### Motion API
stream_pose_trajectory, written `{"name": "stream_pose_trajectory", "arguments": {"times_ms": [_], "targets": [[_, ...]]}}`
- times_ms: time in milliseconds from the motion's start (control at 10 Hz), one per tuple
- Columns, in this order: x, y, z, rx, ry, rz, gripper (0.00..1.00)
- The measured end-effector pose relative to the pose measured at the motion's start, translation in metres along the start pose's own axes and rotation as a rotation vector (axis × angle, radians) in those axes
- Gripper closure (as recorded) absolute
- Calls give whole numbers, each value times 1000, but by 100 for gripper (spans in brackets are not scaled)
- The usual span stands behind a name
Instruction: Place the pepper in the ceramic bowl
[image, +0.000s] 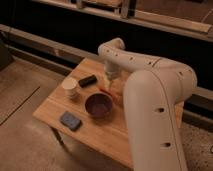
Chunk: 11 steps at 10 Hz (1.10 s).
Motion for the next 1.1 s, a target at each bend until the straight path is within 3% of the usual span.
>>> {"name": "stream_pose_trajectory", "arguments": {"times_ms": [700, 1100], "targets": [[-6, 14, 36, -68, 39, -5, 35], [-5, 11, 50, -84, 66, -4, 35]]}}
